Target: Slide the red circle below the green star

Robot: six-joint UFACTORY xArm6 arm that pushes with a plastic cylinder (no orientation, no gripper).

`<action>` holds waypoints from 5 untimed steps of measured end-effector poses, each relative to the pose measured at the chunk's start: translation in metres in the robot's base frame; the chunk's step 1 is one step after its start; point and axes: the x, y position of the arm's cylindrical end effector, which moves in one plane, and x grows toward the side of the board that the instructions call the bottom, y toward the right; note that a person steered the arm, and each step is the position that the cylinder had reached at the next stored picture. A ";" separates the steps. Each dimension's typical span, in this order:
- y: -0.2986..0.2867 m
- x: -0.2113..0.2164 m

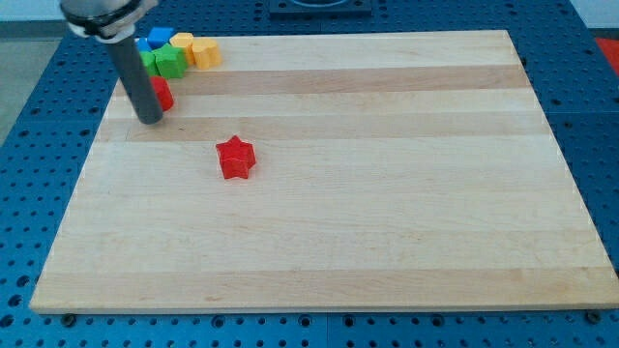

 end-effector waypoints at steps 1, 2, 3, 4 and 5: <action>-0.029 -0.002; -0.023 -0.018; -0.007 -0.026; -0.007 -0.014; 0.006 -0.001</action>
